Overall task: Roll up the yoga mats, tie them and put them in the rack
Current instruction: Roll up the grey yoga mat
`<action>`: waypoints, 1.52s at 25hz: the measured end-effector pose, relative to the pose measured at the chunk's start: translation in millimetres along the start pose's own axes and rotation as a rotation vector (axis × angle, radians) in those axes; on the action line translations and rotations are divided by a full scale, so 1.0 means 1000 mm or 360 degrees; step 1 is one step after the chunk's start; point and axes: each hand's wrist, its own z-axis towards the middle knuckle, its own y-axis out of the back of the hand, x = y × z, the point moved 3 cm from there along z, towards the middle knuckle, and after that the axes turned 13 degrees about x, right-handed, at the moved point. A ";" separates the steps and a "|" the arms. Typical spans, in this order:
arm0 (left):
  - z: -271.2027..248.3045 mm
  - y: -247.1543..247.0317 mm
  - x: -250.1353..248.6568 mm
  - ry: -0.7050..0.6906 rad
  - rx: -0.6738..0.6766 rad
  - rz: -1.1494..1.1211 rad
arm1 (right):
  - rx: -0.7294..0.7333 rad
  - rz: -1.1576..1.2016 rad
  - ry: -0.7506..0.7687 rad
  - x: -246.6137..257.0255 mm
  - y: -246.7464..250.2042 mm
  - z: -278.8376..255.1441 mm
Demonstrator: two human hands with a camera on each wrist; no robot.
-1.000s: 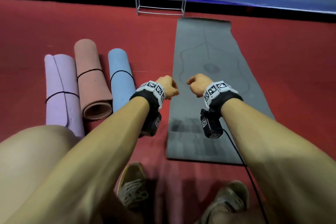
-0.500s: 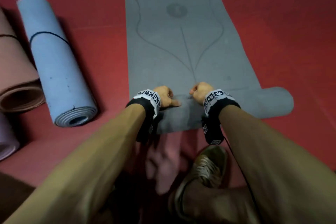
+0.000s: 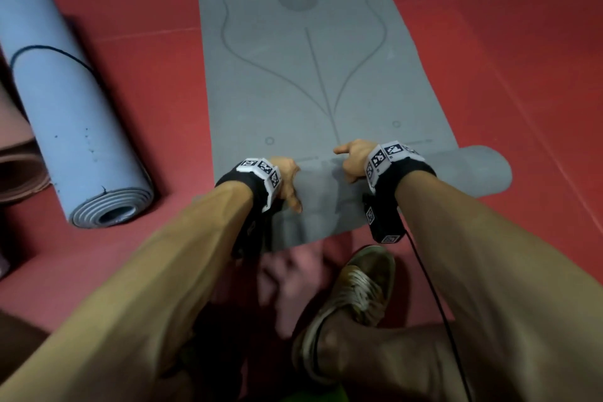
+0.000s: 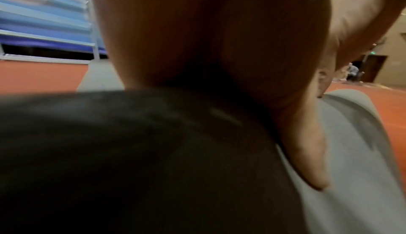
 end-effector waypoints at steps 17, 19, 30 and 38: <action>-0.083 0.017 0.039 0.0680 0.0227 0.0537 | 0.0347 -0.0208 0.0164 0.034 -0.050 -0.030; -0.089 0.012 0.023 0.0523 0.0342 0.0311 | 0.0339 -0.0214 0.0211 0.041 -0.049 -0.039; -0.097 0.009 -0.018 0.0216 -0.0041 0.0205 | 0.0165 0.0103 0.0409 0.037 -0.026 -0.086; -0.092 -0.011 0.007 0.0191 -0.0099 -0.0159 | -0.0052 -0.0448 0.0316 0.045 -0.053 -0.071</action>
